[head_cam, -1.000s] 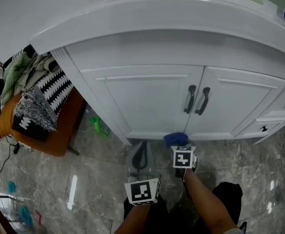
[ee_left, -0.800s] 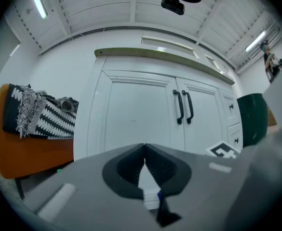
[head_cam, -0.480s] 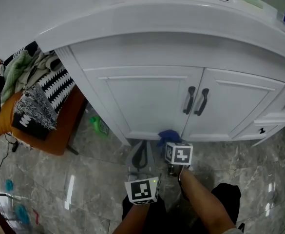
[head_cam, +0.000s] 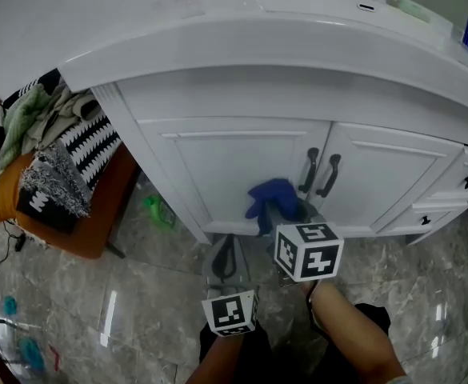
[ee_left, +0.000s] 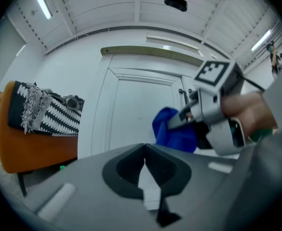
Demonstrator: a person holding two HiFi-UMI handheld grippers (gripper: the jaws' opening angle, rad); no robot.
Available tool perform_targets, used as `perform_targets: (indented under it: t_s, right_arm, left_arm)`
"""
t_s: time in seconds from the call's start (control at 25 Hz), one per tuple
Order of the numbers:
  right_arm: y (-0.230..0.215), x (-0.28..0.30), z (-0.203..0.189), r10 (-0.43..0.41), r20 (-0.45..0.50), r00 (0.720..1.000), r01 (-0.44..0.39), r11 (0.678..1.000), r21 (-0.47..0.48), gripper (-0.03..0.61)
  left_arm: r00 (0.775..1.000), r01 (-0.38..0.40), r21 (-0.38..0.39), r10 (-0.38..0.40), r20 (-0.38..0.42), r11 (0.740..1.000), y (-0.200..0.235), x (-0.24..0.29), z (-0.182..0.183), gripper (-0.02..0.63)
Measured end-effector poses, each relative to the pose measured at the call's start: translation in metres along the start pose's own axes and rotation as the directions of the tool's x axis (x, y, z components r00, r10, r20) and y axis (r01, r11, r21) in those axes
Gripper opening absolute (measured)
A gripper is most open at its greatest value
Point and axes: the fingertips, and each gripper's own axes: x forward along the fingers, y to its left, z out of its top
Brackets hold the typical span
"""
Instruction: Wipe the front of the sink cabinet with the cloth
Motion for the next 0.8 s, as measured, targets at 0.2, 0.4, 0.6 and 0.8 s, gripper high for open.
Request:
perform_targets:
  t_s: [0.2,0.4,0.6,0.8]
  right_arm:
    - [0.029,-0.048,0.126,0.035,0.257,0.966,0.001,0.990,-0.139,0.057]
    - [0.028,-0.052,0.151,0.082,0.197,0.977,-0.079,0.997,-0.024,0.057]
    - [0.063,-0.057,0.167,0.152,0.235,0.960,-0.141,0.988,-0.063,0.057]
    - [0.074,-0.048,0.172,0.188,0.246,0.951,-0.187,0.982,-0.028,0.057]
  left_arm:
    - [1.000,0.005,0.007,-0.005,-0.007,1.000,-0.001,0.002,-0.003,0.010]
    - [1.000,0.010,0.006,-0.010,0.001,1.000,-0.005,0.002,-0.001,0.010]
    - [1.000,0.016,0.007,-0.016,0.010,1.000,-0.006,0.000,0.005,0.009]
    - [0.999,0.002,-0.001,-0.002,0.043,1.000,-0.004,-0.008,0.017,0.010]
